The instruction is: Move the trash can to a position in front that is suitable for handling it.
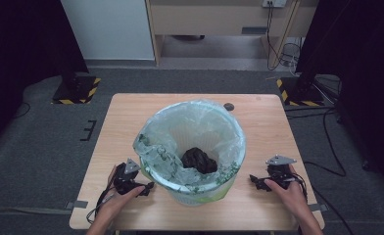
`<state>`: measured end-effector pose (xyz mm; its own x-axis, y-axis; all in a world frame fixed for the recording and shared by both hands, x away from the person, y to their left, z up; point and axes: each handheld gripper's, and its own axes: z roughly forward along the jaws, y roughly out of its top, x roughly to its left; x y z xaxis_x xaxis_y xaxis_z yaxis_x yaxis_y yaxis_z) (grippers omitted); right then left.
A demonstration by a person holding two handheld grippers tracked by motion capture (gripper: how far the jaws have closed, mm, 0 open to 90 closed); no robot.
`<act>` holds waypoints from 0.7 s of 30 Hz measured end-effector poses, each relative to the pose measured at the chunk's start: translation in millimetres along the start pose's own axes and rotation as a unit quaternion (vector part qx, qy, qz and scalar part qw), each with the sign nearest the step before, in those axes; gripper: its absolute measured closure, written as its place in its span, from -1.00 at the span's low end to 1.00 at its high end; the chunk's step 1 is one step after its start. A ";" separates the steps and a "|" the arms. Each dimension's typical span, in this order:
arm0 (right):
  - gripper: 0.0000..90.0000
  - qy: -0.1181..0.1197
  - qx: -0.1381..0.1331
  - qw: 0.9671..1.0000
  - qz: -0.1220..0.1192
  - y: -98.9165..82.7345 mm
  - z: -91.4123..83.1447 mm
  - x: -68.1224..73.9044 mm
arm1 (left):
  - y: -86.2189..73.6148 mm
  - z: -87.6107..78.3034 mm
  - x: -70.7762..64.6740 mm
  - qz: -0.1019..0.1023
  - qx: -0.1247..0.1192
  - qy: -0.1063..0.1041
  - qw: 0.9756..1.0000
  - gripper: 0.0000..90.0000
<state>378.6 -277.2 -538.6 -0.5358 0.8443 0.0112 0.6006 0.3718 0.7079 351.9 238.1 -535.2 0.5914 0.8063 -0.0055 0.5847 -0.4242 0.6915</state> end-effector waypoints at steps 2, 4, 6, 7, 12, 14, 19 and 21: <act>-0.98 0.000 0.000 1.000 0.000 -0.4 -0.2 0.5 | -0.2 -0.3 0.0 -0.001 0.000 -0.001 1.000 -1.00; -0.98 0.001 -0.001 1.000 -0.009 -1.4 -0.8 0.0 | 0.3 -1.5 0.4 -0.010 -0.001 0.000 1.000 -0.99; -0.99 0.000 0.000 1.000 -0.007 -1.4 -1.1 0.4 | 0.7 -4.4 0.5 -0.008 -0.004 0.002 1.000 -0.93; -0.99 0.000 0.000 1.000 -0.007 -1.4 -1.1 0.4 | 0.7 -4.4 0.5 -0.008 -0.004 0.002 1.000 -0.95; -0.98 -0.001 0.000 1.000 -0.007 -1.7 -1.2 0.4 | 1.0 -25.9 -10.2 0.009 -0.016 -0.008 1.000 -0.88; -0.98 0.000 -0.001 1.000 -0.008 -1.9 -1.4 0.4 | 3.6 -37.0 -17.2 0.011 -0.031 -0.023 0.999 -0.88; -0.98 0.000 -0.001 1.000 -0.006 -2.1 -1.7 0.7 | 2.2 -61.5 -44.1 0.035 -0.050 -0.056 0.997 -0.90; -0.98 -0.002 -0.001 1.000 -0.006 -2.3 -1.7 0.7 | 2.4 -68.7 -54.3 0.031 -0.063 -0.067 0.995 -0.91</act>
<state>375.9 -278.1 -539.0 -0.5415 0.8407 -0.0002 0.5921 0.3815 0.7098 283.0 221.6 -483.6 0.6983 0.7141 -0.0501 0.4755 -0.4104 0.7782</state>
